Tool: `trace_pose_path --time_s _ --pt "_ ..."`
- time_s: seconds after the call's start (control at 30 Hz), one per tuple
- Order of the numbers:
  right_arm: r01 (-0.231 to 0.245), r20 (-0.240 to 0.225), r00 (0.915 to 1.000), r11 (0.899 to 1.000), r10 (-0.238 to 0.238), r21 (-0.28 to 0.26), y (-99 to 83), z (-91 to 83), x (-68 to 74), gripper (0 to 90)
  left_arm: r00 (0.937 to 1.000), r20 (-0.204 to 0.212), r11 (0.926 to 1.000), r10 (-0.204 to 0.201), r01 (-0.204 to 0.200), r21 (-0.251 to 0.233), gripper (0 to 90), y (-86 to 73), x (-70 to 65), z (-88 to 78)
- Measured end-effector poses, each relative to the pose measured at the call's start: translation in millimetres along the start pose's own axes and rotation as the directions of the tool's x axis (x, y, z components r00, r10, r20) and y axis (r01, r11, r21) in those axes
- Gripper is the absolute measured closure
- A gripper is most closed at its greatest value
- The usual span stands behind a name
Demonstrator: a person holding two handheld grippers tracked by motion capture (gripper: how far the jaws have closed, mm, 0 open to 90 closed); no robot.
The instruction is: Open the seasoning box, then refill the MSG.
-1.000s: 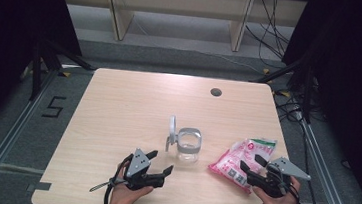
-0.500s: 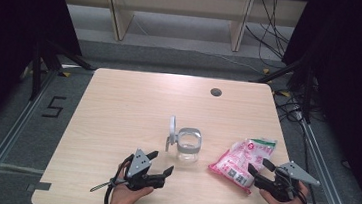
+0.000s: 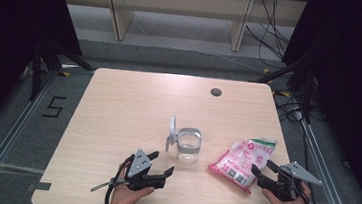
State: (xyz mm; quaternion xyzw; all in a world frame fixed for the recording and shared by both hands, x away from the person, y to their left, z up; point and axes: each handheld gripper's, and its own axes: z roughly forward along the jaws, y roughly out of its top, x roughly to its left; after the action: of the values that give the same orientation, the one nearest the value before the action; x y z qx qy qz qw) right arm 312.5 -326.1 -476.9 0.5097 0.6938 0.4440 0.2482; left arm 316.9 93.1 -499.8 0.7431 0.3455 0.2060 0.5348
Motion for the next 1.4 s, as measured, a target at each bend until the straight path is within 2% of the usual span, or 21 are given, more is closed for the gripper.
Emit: trace_pose_path --time_s 0.1,0.13,0.2,0.27,0.33,0.37,0.47,0.5,0.53,0.6,0.67,0.73,0.9,0.97,1.0,1.13,1.17,1.2,1.23,1.33,1.4 --pt "-0.002 0.013 0.9999 1.000 0.002 0.002 -0.9 0.6 -3.5 36.1 0.9995 -0.008 0.9995 -0.031 0.031 -0.005 25.6 1.7 -2.1 -0.3" --pt "-0.044 0.014 0.9989 0.999 0.044 0.023 -1.0 -1.0 -2.2 36.0 0.9992 -0.002 0.9991 -0.041 0.041 -0.013 25.6 1.7 -2.7 0.4" --pt "-0.023 0.017 0.9996 1.000 0.023 0.000 -2.5 1.3 -7.3 34.8 0.9993 -0.003 0.9993 -0.036 0.036 -0.010 25.6 2.6 -3.9 0.9" --pt "-0.068 -0.003 0.9977 0.998 0.068 0.003 -3.0 0.9 -8.1 34.6 0.9994 0.002 0.9994 -0.035 0.035 -0.007 25.6 2.6 -4.9 2.0" --pt "-0.035 -0.001 0.9994 0.999 0.035 -0.014 -3.8 3.3 -13.3 33.6 0.9994 0.007 0.9994 -0.034 0.034 -0.005 25.6 2.1 -5.6 3.3" --pt "-0.071 0.005 0.9974 0.997 0.071 -0.007 -4.3 2.9 -11.0 33.3 0.9996 0.000 0.9996 -0.029 0.029 0.004 25.6 2.2 -6.1 2.7" --pt "-0.078 0.018 0.9968 0.997 0.077 0.008 -4.0 4.3 -11.8 31.2 0.9998 0.005 0.9998 -0.021 0.021 0.005 25.6 2.1 -5.9 3.3" --pt "-0.036 0.004 0.9993 0.999 0.036 0.006 -3.7 5.3 -16.1 31.2 0.9996 0.002 0.9996 -0.029 0.029 0.004 25.6 2.0 -6.4 2.9" --pt "-0.090 0.011 0.9959 0.996 0.090 0.023 -3.2 5.1 -11.7 30.6 1.0000 0.006 1.0000 0.002 -0.002 0.001 25.6 2.7 -4.3 2.7" --pt "-0.057 0.010 0.9983 0.998 0.057 0.010 -3.5 7.5 -14.2 28.8 0.9999 0.013 1.0000 -0.002 0.002 -0.009 25.6 2.7 -3.9 3.0" --pt "-0.095 0.020 0.9953 0.995 0.095 0.023 -3.4 8.2 -11.2 28.5 0.9999 0.010 1.0000 0.000 0.000 -0.007 25.6 2.9 -3.4 2.4" --pt "-0.045 0.026 0.9987 0.999 0.044 0.020 -3.2 10.0 -15.8 27.4 0.9999 0.009 0.9999 -0.014 0.014 -0.006 25.6 2.6 -4.3 2.8" --pt "-0.076 0.019 0.9970 0.997 0.075 0.015 -3.4 16.0 -14.7 25.6 0.9999 0.013 1.0000 0.002 -0.002 -0.007 25.6 2.4 -4.2 2.8" --pt "-0.048 0.010 0.9988 0.999 0.048 0.008 -3.3 19.0 -17.1 24.9 0.9999 0.011 1.0000 0.002 -0.002 -0.010 25.6 2.7 -4.0 2.6" --pt "-0.087 0.013 0.9962 0.996 0.086 0.027 -3.0 18.1 -13.5 24.5 0.9999 0.010 0.9999 0.004 -0.004 -0.010 25.6 2.7 -3.9 2.5" --pt "-0.116 0.010 0.9932 0.992 0.116 0.045 -2.2 21.5 -12.4 22.6 0.9995 0.010 0.9996 -0.029 0.029 -0.004 25.6 1.3 -6.6 2.5" --pt "-0.063 0.012 0.9980 0.997 0.063 0.044 -1.8 22.6 -17.2 22.1 0.9994 0.013 0.9994 -0.034 0.034 -0.009 25.6 1.2 -7.1 2.8" --pt "-0.112 0.014 0.9937 0.993 0.111 0.050 -1.8 22.5 -13.8 22.1 0.9995 0.011 0.9996 -0.029 0.029 -0.003 25.6 1.3 -7.0 2.2" --pt "-0.050 0.018 0.9986 0.998 0.049 0.044 -2.0 23.9 -18.8 22.0 0.9995 0.012 0.9996 -0.028 0.028 -0.004 25.6 1.3 -7.2 2.1" --pt "-0.108 0.020 0.9940 0.993 0.107 0.038 -2.3 25.4 -17.0 21.5 0.9998 0.004 0.9998 -0.021 0.021 0.001 25.6 1.5 -8.2 0.8" --pt "-0.101 0.016 0.9948 0.994 0.100 0.048 -2.0 25.4 -19.7 21.5 0.9998 0.016 1.0000 0.006 -0.006 -0.005 25.6 1.2 -7.0 1.4"
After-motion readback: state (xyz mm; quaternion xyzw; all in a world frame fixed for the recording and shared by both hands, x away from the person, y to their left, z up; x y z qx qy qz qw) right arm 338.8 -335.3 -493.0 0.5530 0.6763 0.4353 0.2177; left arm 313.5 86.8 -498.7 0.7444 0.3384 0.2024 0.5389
